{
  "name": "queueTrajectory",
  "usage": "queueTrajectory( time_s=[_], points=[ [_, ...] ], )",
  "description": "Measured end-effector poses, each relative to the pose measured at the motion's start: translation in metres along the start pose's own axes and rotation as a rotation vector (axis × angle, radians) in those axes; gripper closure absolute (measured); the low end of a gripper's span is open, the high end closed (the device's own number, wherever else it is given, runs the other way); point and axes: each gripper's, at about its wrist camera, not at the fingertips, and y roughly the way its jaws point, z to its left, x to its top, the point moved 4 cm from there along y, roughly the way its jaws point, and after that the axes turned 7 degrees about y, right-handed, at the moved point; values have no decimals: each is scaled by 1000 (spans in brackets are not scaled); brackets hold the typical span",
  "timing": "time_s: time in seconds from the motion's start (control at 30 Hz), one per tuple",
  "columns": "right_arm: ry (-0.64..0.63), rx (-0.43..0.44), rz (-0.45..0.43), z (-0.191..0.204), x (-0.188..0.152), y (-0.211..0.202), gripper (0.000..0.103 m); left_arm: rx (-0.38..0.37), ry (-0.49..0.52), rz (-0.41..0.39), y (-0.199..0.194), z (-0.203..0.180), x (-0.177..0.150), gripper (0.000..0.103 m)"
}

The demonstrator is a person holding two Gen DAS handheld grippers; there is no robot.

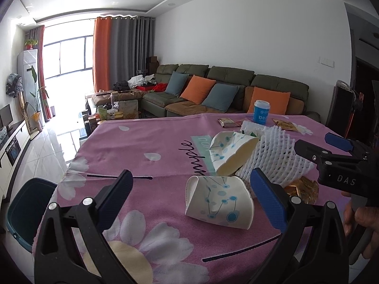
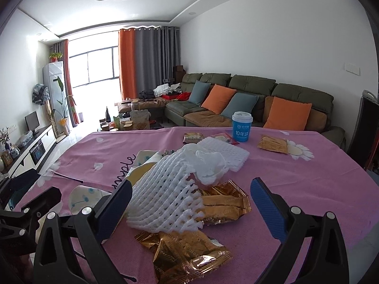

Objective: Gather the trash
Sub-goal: 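Grasp the white foam net with the right gripper and lift it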

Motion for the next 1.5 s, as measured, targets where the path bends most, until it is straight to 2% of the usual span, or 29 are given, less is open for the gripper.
queueTrajectory(
  time_s=[0.33,0.47,0.53,0.57,0.6,0.67,0.8,0.87,0.97,1.23,1.37,1.5],
  points=[
    [31,61,87,0,-3,26,7,-46,-9,83,33,-6,-7,6],
    [38,85,131,2,-7,34,14,-79,-39,123,45,-7,-13,6],
    [42,94,147,3,-9,36,19,-92,-44,141,49,-8,-15,6],
    [45,102,156,4,-9,37,25,-98,-44,149,51,-9,-16,6],
    [45,106,162,4,-10,38,28,-91,-38,156,52,-10,-16,6],
    [45,111,168,5,-10,39,29,-100,-15,164,52,-15,-18,6],
    [37,125,185,6,-10,39,45,-99,34,182,54,-28,-22,6],
    [39,132,190,6,-10,39,46,-100,52,194,56,-33,-23,6],
    [40,142,195,5,-10,38,57,-96,72,199,56,-38,-24,7],
    [57,179,216,1,-11,39,82,-74,145,247,65,-48,-31,25],
    [63,201,214,0,-10,36,92,-66,151,238,63,-49,-31,25],
    [68,223,200,1,-5,30,93,-64,158,210,57,-50,-28,26]
  ],
)
